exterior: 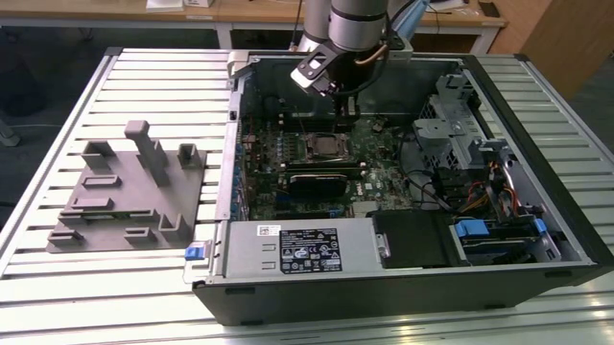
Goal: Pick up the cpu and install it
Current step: 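Close the cpu cover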
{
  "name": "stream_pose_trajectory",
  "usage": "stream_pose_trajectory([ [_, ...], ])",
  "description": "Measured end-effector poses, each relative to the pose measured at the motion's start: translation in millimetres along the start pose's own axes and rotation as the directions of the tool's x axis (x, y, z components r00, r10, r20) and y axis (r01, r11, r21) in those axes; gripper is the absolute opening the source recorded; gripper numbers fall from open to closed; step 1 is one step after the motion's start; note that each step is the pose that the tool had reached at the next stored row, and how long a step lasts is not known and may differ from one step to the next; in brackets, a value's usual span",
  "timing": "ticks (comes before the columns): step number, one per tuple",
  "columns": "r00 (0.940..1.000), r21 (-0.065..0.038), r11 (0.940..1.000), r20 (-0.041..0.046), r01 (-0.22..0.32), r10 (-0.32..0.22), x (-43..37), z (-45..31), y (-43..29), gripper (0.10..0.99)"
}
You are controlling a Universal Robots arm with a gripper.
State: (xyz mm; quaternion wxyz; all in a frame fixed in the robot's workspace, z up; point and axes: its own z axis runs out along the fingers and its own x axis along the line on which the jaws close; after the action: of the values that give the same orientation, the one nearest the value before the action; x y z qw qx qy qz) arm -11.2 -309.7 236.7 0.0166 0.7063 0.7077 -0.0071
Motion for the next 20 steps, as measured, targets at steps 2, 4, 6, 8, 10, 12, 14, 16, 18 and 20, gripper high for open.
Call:
stream_pose_trajectory([
  [2,1.0000,0.000,1.0000,0.0000,0.000,0.000,-0.1,0.5,-0.2,0.106],
  [4,1.0000,0.000,1.0000,0.0000,0.000,0.000,-0.8,1.3,-0.3,0.106],
  [6,1.0000,0.000,1.0000,0.0000,0.000,0.000,-2.6,2.0,-0.5,0.106],
  [8,1.0000,0.000,1.0000,-0.0001,0.000,0.000,-4.8,2.7,-0.5,0.106],
  [10,1.0000,0.000,1.0000,-0.0002,0.000,0.000,-5.9,3.1,-0.7,0.106],
  [12,1.0000,0.000,1.0000,-0.0003,0.000,0.000,-6.1,3.3,-0.8,0.106],
  [14,1.0000,0.000,1.0000,0.0000,0.000,0.000,-6.2,3.3,-1.0,0.106],
  [16,1.0000,0.000,1.0000,-0.0001,0.000,0.000,-6.2,3.4,-1.5,0.106],
  [18,1.0000,0.000,1.0000,-0.0001,0.000,0.000,-6.2,3.4,-2.4,0.106],
  [20,1.0000,0.000,1.0000,-0.0001,0.000,0.000,-6.2,3.5,-2.9,0.106],
])
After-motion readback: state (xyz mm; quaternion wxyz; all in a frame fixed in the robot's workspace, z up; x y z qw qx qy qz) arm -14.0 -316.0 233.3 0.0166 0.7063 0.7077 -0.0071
